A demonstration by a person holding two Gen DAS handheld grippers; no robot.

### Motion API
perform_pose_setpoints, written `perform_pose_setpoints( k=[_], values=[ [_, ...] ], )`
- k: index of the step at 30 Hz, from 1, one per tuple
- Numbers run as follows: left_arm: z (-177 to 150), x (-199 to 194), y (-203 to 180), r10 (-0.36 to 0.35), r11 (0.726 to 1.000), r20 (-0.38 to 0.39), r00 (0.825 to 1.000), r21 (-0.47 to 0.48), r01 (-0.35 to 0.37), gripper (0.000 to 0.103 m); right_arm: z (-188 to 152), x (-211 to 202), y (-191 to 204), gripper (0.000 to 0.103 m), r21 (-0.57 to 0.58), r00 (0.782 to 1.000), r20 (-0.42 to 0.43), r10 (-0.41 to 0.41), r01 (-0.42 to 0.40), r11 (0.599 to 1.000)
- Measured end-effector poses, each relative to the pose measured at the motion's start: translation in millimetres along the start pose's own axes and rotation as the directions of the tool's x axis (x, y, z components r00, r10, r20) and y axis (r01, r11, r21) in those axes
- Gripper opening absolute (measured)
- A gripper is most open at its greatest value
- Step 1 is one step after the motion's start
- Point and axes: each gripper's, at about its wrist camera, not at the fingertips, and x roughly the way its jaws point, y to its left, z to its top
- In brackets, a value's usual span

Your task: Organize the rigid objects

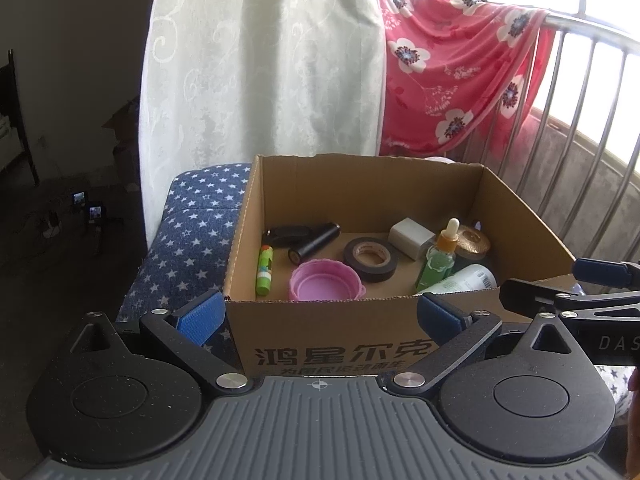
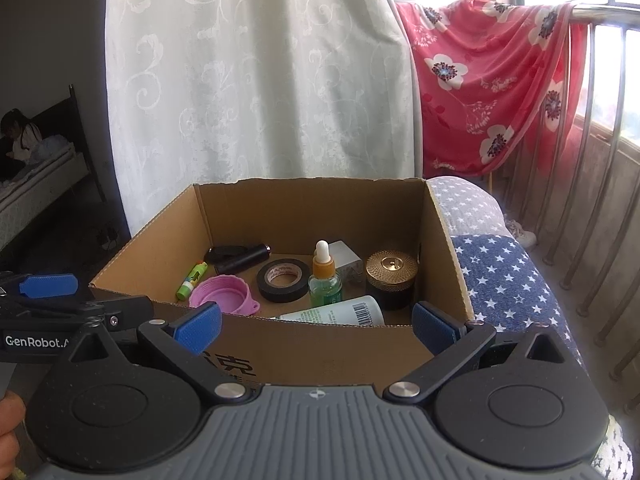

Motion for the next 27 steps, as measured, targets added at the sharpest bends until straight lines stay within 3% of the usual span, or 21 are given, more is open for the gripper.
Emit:
perform_pose_setpoints(
  k=[27],
  values=[
    [6.0, 5.0, -4.4, -0.002, 1.0, -0.011, 1.0, 0.0, 0.002, 0.102, 3.2, 5.9, -7.2, 0.103, 0.031, 1.0, -0.024, 0.003, -0.002, 1.0]
  ],
)
